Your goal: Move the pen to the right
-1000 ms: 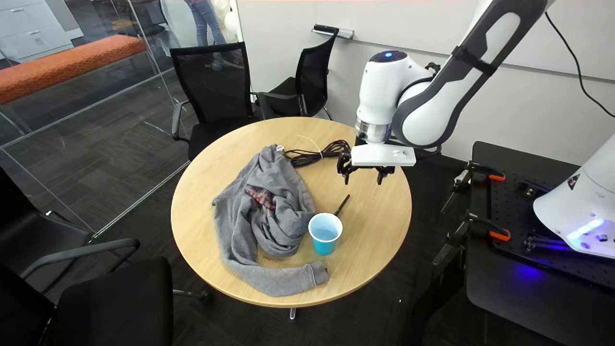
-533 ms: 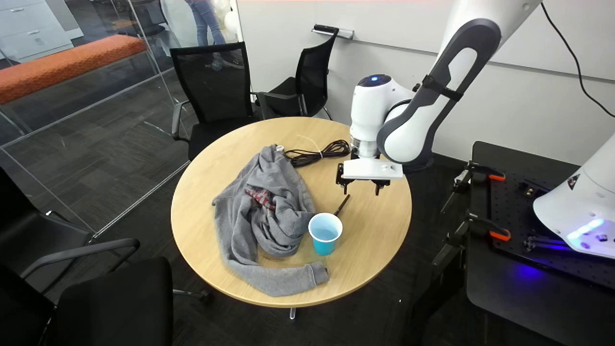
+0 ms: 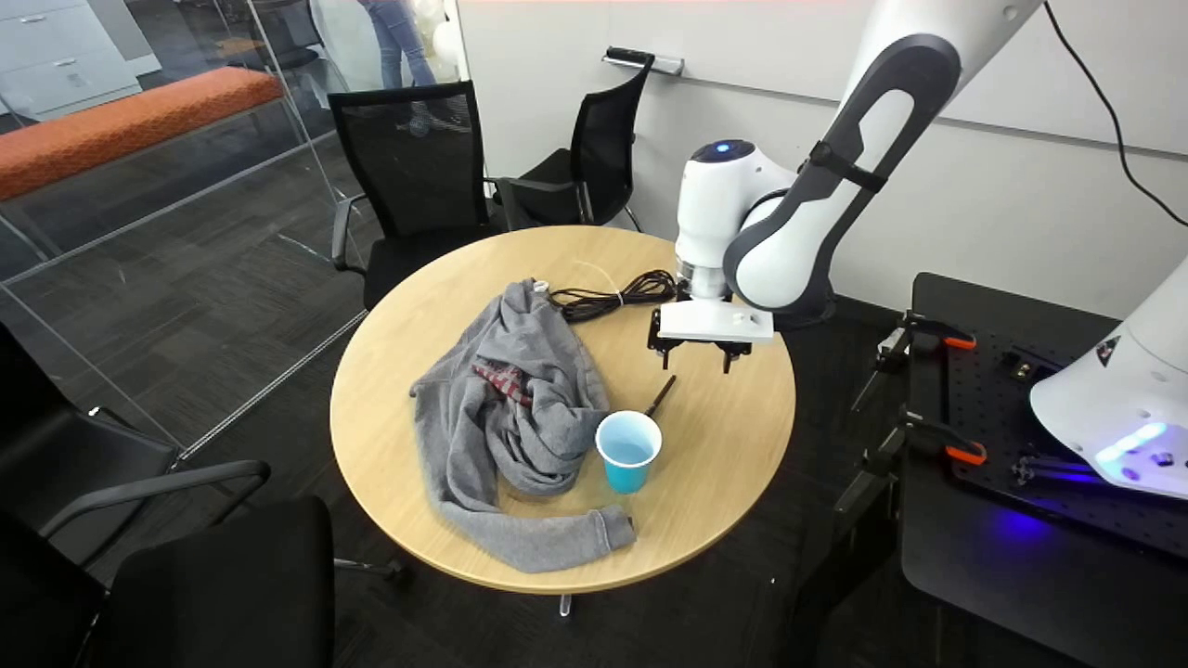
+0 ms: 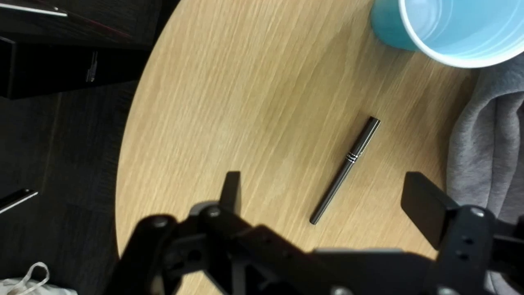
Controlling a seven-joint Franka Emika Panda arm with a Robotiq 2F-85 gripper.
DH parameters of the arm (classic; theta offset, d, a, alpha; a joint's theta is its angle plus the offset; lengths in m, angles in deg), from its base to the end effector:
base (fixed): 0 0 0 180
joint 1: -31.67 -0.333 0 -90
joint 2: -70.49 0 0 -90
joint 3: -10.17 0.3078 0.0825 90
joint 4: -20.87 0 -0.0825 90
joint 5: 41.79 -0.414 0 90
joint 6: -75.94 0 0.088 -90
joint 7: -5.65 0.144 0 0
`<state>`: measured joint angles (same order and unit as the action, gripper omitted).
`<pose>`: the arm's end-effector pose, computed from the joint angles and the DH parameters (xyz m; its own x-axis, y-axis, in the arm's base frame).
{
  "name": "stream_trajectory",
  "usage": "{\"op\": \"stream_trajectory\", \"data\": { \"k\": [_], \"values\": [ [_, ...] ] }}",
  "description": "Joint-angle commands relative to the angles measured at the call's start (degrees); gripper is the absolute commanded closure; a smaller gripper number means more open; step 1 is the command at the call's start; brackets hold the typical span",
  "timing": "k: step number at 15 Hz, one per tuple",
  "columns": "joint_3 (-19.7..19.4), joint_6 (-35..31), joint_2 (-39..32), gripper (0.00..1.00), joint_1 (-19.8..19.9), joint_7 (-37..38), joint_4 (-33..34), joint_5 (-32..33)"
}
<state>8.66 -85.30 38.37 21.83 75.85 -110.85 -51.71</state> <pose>0.5048 0.0652 0.0273 0.3224 -0.9454 -0.0480 -0.9455 -0.3241 0.0325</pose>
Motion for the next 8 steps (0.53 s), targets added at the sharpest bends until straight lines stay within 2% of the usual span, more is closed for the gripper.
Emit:
{"op": "stream_trajectory", "data": {
  "k": [1,8],
  "values": [
    [-0.80,-1.89,-0.63,0.00,-0.73,1.87,0.63,-3.36],
    [0.03,-3.68,-6.21,0.00,-0.06,1.86,4.24,-8.45]
  ]
}}
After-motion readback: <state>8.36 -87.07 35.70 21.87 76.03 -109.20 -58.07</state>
